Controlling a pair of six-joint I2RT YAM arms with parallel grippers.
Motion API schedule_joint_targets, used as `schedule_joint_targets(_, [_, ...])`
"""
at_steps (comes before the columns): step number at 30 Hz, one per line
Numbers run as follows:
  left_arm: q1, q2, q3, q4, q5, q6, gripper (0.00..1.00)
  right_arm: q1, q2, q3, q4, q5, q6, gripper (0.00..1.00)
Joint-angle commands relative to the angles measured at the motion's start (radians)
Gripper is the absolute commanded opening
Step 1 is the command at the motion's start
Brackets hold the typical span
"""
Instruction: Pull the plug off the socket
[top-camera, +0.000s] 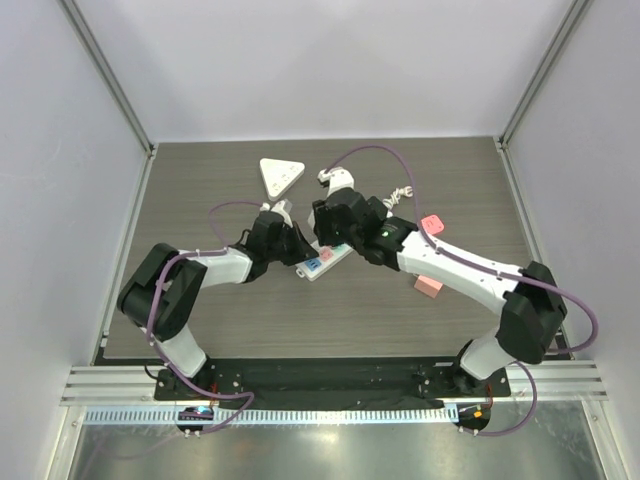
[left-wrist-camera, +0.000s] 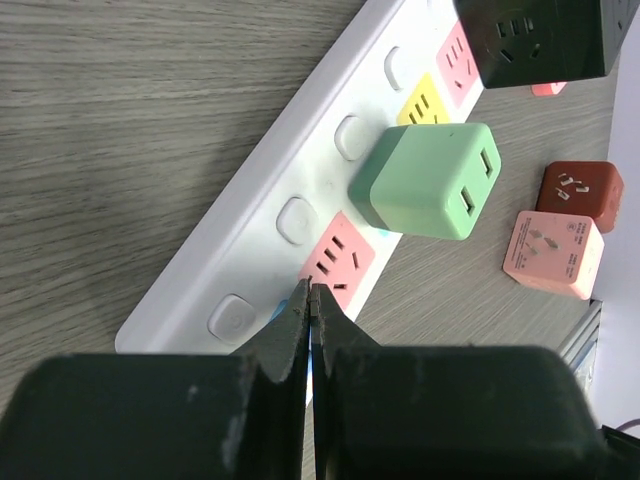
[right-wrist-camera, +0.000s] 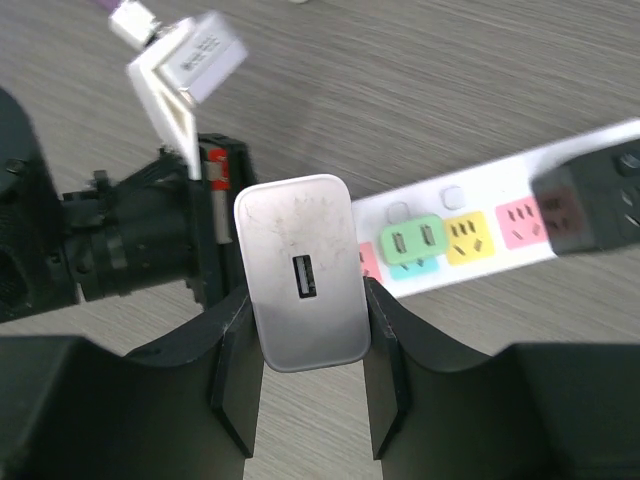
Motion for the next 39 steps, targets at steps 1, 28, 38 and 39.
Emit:
schedule_joint_targets(1, [-0.002,-0.003,-0.041,0.009,-0.001,0.038,0.00,-0.034,-0.134,-0.062,-0.020,0.139,0.075,0.01])
schedule_joint_targets(28, [-0.002,-0.046,-0.103,0.165,0.061,0.049,0.13,-1.303,-0.181,-0.619,0.537,-0.846,0.473,0.01])
schedule_joint_targets(38, [0.000,-0.044,-0.104,0.171,0.067,0.049,0.13,-1.328,-0.007,-0.631,0.702,-0.875,0.506,0.20])
schedule_joint_targets(39, [-0.002,-0.044,-0.104,0.173,0.069,0.049,0.13,-1.329,0.004,-0.627,0.700,-0.870,0.501,0.21])
